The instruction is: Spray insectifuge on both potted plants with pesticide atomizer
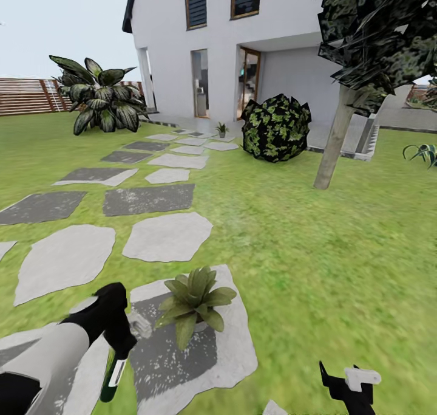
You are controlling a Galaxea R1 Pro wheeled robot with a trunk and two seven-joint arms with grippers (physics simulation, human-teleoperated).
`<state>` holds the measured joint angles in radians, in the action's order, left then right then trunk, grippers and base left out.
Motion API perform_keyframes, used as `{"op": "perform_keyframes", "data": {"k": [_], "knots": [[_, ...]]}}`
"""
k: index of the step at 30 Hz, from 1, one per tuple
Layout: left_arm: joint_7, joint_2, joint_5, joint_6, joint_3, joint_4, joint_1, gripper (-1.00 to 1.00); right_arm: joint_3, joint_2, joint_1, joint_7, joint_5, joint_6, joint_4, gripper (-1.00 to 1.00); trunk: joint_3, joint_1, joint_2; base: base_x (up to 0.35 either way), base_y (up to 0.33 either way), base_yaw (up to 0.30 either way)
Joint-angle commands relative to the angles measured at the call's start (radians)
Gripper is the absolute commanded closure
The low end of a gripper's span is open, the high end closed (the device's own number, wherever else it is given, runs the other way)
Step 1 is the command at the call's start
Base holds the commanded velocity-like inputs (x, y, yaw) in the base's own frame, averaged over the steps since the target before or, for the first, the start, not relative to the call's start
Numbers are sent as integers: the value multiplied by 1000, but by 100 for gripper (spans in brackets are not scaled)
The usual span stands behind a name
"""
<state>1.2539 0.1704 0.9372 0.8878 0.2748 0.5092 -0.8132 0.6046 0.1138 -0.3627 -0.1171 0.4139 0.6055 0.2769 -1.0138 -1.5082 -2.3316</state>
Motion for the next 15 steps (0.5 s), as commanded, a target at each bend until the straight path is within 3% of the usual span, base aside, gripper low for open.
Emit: {"op": "perform_keyframes", "data": {"k": [1, 3, 6, 15], "knots": [[46, -5, 23, 7, 43, 3, -1, 100, 8, 0, -1, -10, 1, 4, -1, -100, -1, 0, 0, 0, 0, -5], [72, -10, 55, 8, 75, 4, -2, 100, 8, 0, -1, -10, 2, 4, -1, -100, -1, 0, 0, 0, 0, -2], [85, -7, 81, 9, 88, 4, -15, 100, 8, 1, -1, -11, 3, 4, -1, -100, -1, 0, 0, 87, 87, -1], [88, -11, 88, 10, 92, 3, -21, 100, 8, 3, -1, -12, 5, 2, -14, -100, -1, 0, 0, 182, 178, 0]]}}
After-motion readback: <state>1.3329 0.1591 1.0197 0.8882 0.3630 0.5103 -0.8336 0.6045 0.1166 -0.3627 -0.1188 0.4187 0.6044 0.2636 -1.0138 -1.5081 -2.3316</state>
